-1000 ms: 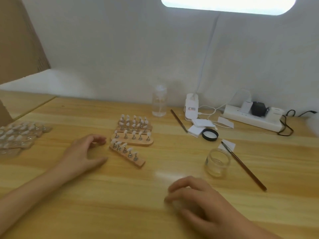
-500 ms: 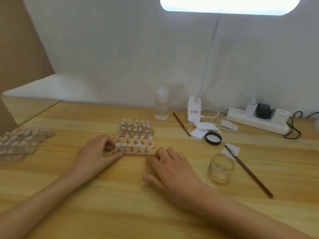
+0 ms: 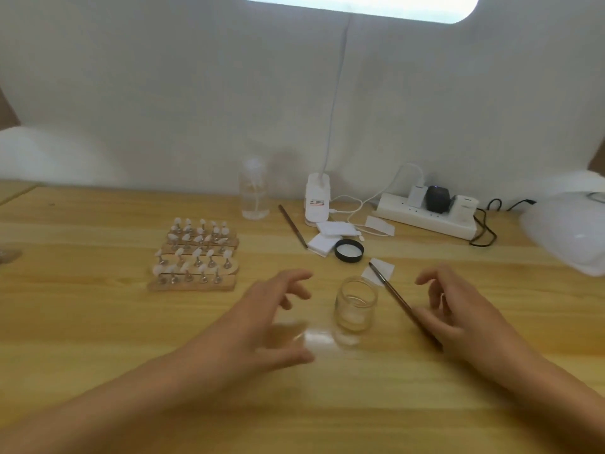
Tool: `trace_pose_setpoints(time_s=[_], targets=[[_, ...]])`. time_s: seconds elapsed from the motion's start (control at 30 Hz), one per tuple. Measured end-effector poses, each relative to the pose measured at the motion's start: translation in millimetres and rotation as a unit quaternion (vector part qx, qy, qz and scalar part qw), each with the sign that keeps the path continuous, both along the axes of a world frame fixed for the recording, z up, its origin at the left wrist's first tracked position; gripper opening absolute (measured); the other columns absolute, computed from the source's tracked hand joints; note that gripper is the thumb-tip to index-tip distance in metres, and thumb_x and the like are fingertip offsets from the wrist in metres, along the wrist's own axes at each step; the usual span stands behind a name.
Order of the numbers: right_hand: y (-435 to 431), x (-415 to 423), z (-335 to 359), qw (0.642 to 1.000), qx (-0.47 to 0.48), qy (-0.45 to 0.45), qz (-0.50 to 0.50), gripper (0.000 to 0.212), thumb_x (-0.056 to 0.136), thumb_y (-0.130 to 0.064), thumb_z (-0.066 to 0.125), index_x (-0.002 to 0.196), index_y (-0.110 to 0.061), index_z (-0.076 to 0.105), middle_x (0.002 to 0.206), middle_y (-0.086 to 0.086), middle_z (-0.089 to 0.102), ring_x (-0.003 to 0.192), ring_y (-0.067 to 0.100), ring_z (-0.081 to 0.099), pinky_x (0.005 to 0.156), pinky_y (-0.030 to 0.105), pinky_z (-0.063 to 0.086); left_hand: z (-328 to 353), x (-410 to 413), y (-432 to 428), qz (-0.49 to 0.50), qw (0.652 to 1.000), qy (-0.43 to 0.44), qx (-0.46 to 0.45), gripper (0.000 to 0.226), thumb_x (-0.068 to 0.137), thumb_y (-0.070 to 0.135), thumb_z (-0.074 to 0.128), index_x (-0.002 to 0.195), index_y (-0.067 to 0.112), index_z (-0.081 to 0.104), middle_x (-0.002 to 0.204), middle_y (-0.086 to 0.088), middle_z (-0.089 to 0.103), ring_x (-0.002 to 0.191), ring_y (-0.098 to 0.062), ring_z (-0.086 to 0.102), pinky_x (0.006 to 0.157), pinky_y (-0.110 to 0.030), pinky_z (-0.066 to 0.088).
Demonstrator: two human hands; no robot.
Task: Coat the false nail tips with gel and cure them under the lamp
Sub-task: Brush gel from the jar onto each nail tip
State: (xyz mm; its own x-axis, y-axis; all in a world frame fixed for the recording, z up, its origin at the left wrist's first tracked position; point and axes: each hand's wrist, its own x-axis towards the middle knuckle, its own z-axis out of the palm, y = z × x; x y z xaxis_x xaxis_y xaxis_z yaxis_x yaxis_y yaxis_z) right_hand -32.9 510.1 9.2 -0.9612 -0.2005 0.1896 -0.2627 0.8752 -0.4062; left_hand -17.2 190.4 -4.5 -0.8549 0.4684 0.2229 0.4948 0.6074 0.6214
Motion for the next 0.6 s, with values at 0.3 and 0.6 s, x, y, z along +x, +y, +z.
trace_pose_setpoints(time_s=[0.3, 0.6], targets=[[-10.5, -17.8, -2.1, 0.991, 0.105, -0.035, 0.077, 0.04, 0.093, -0.029, 0.046, 0.12, -0.051, 0.026, 0.082, -0.018, 0.049, 0.071, 0.001, 0.054, 0.053, 0.02, 0.036, -6.3, -44.3, 67.2, 0.032, 0.999, 0.02, 0.025, 0.087, 0.067, 0.05, 0.078, 0.138, 0.051, 0.026, 0.109, 0.026, 0.051, 0.104, 0.005, 0.047, 0.099, -0.036, 0.042], [-1.5, -25.4, -2.1, 0.984, -0.164, -0.03, 0.068, 0.036, 0.097, -0.016, 0.04, 0.098, -0.047, 0.058, 0.079, -0.015, 0.059, 0.069, 0.006, 0.054, 0.063, 0.017, 0.044, -13.0, -61.5, 47.7, 0.072, 0.995, -0.001, 0.067, 0.095, 0.078, 0.028, 0.081, 0.146, 0.047, 0.018, 0.111, 0.029, 0.049, 0.105, 0.003, 0.05, 0.084, 0.0, 0.035]])
